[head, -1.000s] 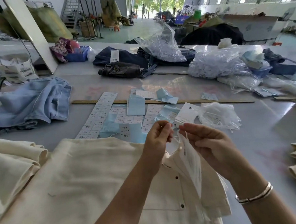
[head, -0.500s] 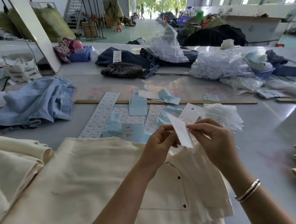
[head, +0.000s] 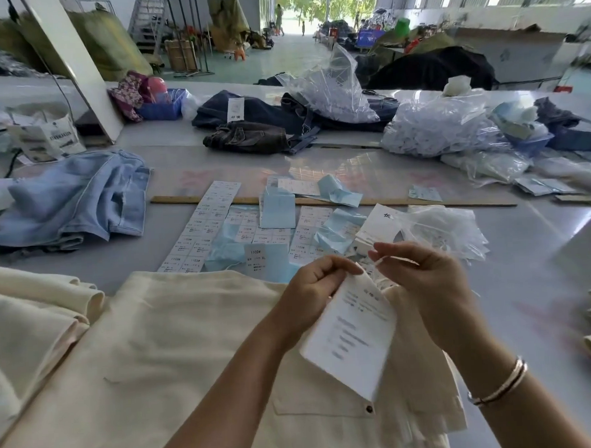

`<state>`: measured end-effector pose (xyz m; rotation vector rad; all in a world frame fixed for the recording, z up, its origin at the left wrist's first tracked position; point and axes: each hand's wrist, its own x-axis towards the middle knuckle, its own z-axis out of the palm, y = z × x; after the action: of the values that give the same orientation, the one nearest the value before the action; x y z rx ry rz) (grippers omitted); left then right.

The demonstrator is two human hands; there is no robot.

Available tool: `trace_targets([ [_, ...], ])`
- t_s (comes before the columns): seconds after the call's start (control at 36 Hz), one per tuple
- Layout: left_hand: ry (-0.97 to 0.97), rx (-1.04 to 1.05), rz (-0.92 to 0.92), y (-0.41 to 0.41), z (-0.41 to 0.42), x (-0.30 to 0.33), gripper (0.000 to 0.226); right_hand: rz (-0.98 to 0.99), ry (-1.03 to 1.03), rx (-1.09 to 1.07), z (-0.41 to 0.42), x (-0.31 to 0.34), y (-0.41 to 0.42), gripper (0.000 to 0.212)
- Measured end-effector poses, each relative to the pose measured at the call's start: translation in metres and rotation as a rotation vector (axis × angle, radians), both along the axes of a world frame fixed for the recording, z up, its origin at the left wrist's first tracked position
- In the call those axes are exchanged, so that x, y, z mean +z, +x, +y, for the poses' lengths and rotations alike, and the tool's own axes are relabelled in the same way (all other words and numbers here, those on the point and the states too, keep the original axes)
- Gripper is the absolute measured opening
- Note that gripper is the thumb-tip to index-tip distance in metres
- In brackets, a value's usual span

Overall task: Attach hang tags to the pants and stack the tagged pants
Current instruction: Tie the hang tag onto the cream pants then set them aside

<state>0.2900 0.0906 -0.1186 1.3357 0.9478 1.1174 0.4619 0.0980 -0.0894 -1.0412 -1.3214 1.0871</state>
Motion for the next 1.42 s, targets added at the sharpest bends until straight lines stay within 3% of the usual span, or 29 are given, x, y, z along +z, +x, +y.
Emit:
trace_targets([
  [0.11,-0.01,-0.15,0.187,-0.006,0.0,-0.001,0.037,-0.34,0.219,-0.131,0.0,-0.005,-0.002,0.026],
  [0.17,-0.024,-0.192,0.271,-0.009,0.001,0.0,0.034,-0.412,0.238,-0.162,0.001,-0.009,-0.003,0.026],
  [0.33,0.042,-0.064,0.363,-0.009,0.003,0.0,0.026,-0.228,0.073,-0.094,-0.002,-0.015,-0.007,0.026],
  [0.47,0.087,0.05,0.057,-0.003,-0.01,-0.001,0.018,-0.104,0.006,-0.074,-0.009,-0.016,-0.014,0.024],
  [0.56,0.133,0.073,0.003,0.002,-0.014,-0.002,0.017,-0.08,-0.043,-0.044,-0.015,-0.017,-0.017,0.024],
  [0.86,0.323,0.178,0.262,0.005,-0.016,-0.001,0.024,0.199,-0.228,0.03,-0.03,-0.015,-0.024,0.018],
  [0.92,0.379,0.246,0.278,0.005,-0.017,0.002,0.024,0.18,-0.222,0.036,-0.03,-0.015,-0.024,0.02],
  [1.03,0.361,0.36,0.11,0.002,-0.018,0.007,0.02,0.122,-0.167,0.071,-0.03,-0.018,-0.026,0.018],
  [1.11,0.307,0.245,0.107,-0.001,-0.019,0.007,0.016,0.033,-0.153,0.069,-0.032,-0.021,-0.028,0.016],
  [1.19,0.287,0.141,0.17,0.0,-0.021,0.003,0.015,0.096,-0.18,0.043,-0.03,-0.022,-0.027,0.033],
  [1.42,0.273,0.191,0.177,0.01,-0.025,-0.002,0.021,0.105,-0.226,0.057,-0.031,-0.021,-0.028,0.027],
])
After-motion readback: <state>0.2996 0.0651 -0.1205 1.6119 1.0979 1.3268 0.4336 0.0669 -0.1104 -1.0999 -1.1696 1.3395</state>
